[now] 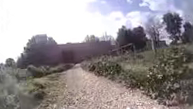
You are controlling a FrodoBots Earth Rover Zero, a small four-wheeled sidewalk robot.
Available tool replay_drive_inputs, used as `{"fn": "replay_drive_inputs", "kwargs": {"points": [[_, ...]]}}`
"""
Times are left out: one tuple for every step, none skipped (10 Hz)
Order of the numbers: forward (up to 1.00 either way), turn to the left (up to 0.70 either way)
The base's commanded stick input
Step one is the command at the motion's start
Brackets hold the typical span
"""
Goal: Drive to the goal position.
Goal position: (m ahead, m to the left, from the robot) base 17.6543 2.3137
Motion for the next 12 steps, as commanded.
{"fn": "replay_drive_inputs", "kwargs": {"points": [[0.7, 0.0], [0.7, 0.0], [0.7, 0.0], [0.7, 0.0], [0.7, 0.0], [0.7, 0.0], [0.7, 0.0], [0.7, 0.0], [0.7, 0.0], [0.7, 0.0], [0.7, 0.0], [0.7, 0.0]]}}
